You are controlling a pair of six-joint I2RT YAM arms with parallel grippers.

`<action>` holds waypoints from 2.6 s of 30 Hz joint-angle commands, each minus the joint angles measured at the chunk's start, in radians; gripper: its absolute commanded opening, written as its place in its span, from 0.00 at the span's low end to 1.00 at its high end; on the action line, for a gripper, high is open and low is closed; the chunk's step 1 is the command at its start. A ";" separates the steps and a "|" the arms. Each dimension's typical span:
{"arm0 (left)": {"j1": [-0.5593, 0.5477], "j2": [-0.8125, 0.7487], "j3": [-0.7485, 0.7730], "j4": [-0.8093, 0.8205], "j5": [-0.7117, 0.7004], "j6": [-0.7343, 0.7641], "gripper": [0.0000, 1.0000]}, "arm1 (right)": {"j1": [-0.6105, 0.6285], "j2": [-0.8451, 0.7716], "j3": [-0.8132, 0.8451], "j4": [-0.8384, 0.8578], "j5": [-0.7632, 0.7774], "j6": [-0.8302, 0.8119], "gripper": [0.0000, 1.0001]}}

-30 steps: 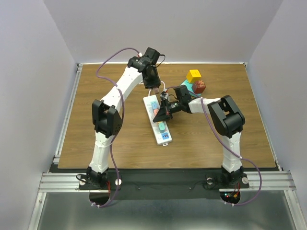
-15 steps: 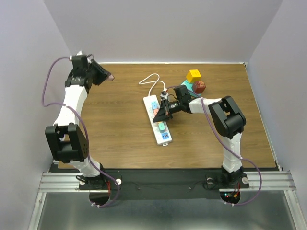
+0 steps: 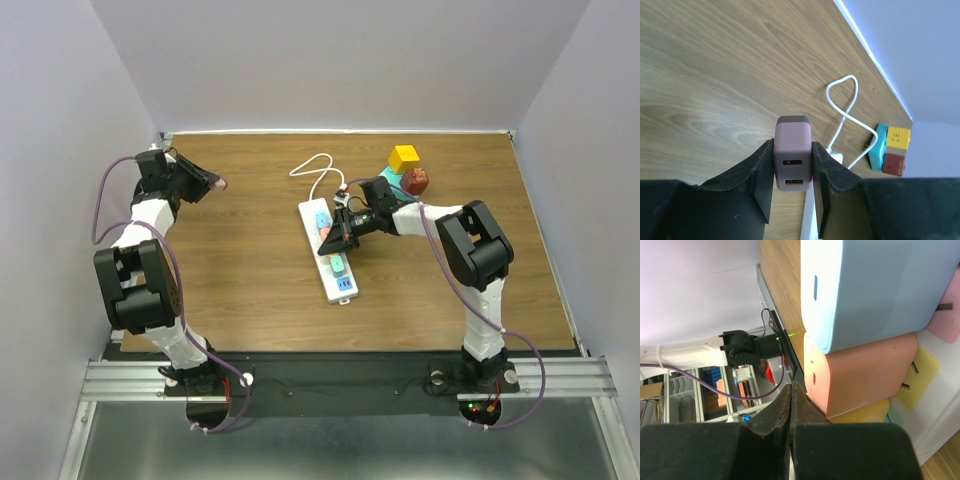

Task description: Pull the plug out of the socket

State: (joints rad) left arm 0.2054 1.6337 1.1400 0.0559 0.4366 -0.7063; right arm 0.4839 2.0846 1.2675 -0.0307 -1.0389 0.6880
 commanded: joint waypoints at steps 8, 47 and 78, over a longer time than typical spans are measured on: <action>0.014 0.084 -0.083 0.068 -0.116 -0.065 0.02 | -0.005 0.035 -0.036 -0.175 0.241 -0.081 0.00; -0.518 0.052 0.227 -0.324 -0.239 0.019 0.54 | -0.007 -0.055 -0.114 -0.179 0.270 -0.067 0.01; -0.808 0.289 0.366 -0.527 -0.414 -0.047 0.53 | -0.028 -0.034 -0.188 -0.126 0.258 -0.038 0.00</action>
State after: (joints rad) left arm -0.5720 1.9865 1.5555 -0.4461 0.0032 -0.7177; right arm 0.4770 1.9656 1.1175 -0.0666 -0.9993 0.6983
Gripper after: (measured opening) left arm 0.528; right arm 0.009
